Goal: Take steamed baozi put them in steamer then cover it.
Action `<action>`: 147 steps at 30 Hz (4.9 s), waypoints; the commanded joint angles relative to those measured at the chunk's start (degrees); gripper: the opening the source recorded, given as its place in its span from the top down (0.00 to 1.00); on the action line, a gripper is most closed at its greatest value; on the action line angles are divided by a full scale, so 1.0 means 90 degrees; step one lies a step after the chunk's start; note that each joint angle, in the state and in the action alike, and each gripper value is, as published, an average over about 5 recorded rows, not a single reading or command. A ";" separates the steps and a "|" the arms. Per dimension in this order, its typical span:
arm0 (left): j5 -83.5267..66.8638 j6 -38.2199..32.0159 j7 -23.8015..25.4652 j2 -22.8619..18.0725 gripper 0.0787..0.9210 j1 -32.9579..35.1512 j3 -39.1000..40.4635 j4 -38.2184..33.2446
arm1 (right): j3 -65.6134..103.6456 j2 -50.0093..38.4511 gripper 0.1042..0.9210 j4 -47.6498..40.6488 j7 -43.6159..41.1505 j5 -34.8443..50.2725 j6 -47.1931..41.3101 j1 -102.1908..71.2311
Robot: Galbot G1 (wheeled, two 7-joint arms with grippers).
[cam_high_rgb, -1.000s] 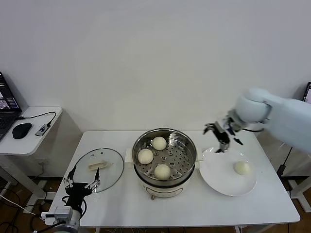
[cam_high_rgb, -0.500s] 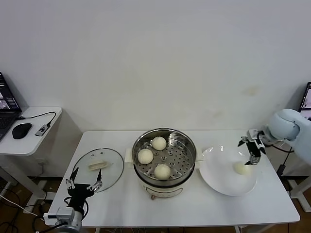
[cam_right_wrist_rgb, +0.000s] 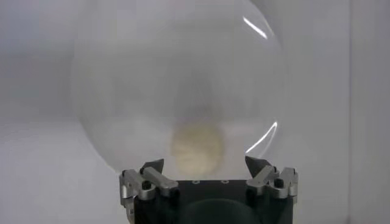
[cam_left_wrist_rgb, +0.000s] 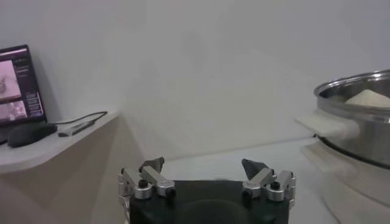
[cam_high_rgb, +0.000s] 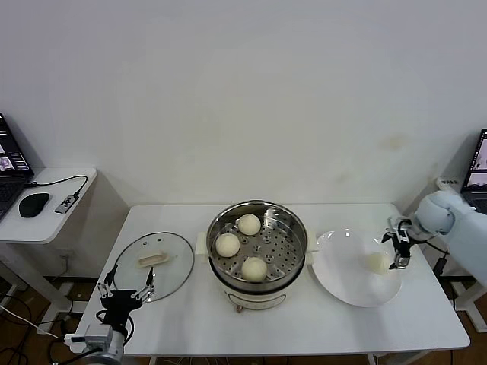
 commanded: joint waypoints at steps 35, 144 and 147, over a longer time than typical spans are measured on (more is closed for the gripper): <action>-0.0012 -0.0010 0.0023 -0.0001 0.12 0.0009 -0.0071 0.0039 | -0.0182 0.0127 0.40 -0.0068 0.0029 -0.0111 -0.0196 0.0305; 0.1249 -0.0677 -0.0256 -0.0363 0.12 -0.0060 0.0173 0.0237 | 0.7013 0.1552 0.12 0.4983 0.6222 0.3213 0.1873 -0.6658; 0.1747 -0.0669 -0.0355 -0.0398 0.12 -0.0095 0.0226 0.0300 | 0.8047 0.2616 0.12 0.5085 0.5775 0.2889 0.2093 -0.7228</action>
